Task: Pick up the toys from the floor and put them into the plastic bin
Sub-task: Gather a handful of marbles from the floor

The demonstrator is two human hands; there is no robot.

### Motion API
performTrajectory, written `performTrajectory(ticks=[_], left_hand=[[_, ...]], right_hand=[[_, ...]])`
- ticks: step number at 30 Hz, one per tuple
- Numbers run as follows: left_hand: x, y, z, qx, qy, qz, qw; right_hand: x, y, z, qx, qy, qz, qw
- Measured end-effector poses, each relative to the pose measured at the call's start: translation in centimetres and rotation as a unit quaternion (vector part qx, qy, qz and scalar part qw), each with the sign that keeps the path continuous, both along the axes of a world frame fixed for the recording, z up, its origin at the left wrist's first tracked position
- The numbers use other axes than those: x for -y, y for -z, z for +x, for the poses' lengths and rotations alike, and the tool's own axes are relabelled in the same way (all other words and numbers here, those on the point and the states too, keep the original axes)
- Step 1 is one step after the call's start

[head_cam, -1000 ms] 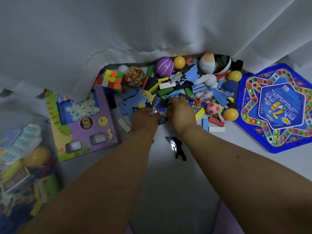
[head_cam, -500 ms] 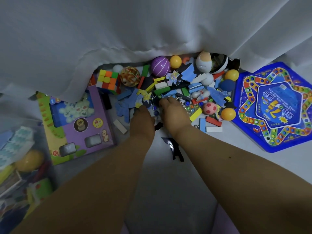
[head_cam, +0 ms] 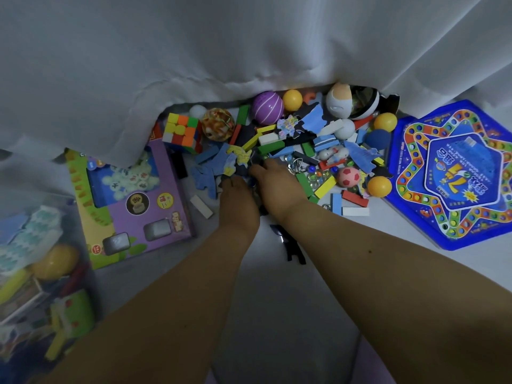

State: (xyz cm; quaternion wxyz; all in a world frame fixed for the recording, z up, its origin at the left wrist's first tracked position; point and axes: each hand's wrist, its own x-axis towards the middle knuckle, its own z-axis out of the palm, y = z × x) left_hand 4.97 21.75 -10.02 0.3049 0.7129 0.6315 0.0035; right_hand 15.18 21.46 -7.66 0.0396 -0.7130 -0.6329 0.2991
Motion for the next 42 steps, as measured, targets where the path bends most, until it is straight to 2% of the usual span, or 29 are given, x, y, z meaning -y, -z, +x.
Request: performTrajectory(ticks=[5,10,11,14,17,18,21,23,25,26,28,31,35,42], left_hand=[[-0.5,-0.5,0.7,0.086,-0.091,-0.035,0.991],[-1.0,-1.1,0.1,0.189,-0.185,-0.108,0.958],[-1.1,-1.5,0.1,0.238,-0.239,-0.146,0.93],[-1.5,-2.8,-0.2,0.422,-0.389,-0.262,0.776],[-1.2,-3.8,-0.5,0.557,-0.43,-0.342,0.623],[-1.0,-4.2,-0.5,0.579,-0.436,-0.363,0.586],[-0.4,-4.9,-0.3,0.613,-0.435,-0.427,0.502],[-0.2,-5.3,0.0,0.619,-0.446,-0.449,0.465],[0.0,-5.1,0.1,0.596,-0.464,-0.45,0.477],[0.1,-5.0,0.1,0.575,-0.466,-0.449,0.501],[0.4,-4.7,-0.1,0.559,-0.463,-0.454,0.517],[0.8,-4.5,-0.3,0.551,-0.462,-0.46,0.521],[1.5,-4.5,-0.1,0.536,-0.464,-0.461,0.533],[1.8,-4.6,0.5,0.522,-0.476,-0.466,0.533]], right_hand=[[-0.1,0.1,-0.2,-0.001,0.015,-0.017,1.0],[0.2,-0.3,-0.2,-0.084,0.066,-0.035,0.994],[0.2,-0.7,-0.2,-0.108,0.078,-0.035,0.991],[0.5,-2.6,-0.1,-0.174,0.105,-0.011,0.979],[1.8,-4.2,0.1,-0.192,0.078,0.043,0.977],[2.2,-4.6,0.1,-0.187,0.057,0.057,0.979],[2.9,-5.7,-0.3,-0.177,-0.008,0.104,0.979],[3.3,-5.8,-0.1,-0.162,0.014,0.176,0.971],[3.6,-5.0,1.3,-0.111,0.123,0.222,0.961],[3.7,-4.5,2.4,-0.07,0.18,0.207,0.959],[4.0,-3.1,4.8,0.023,0.227,0.111,0.967],[4.4,-1.6,6.8,0.117,0.163,0.016,0.98],[3.9,-1.2,7.2,0.154,0.092,-0.006,0.984],[2.6,-1.0,6.0,0.14,0.061,-0.037,0.988]])
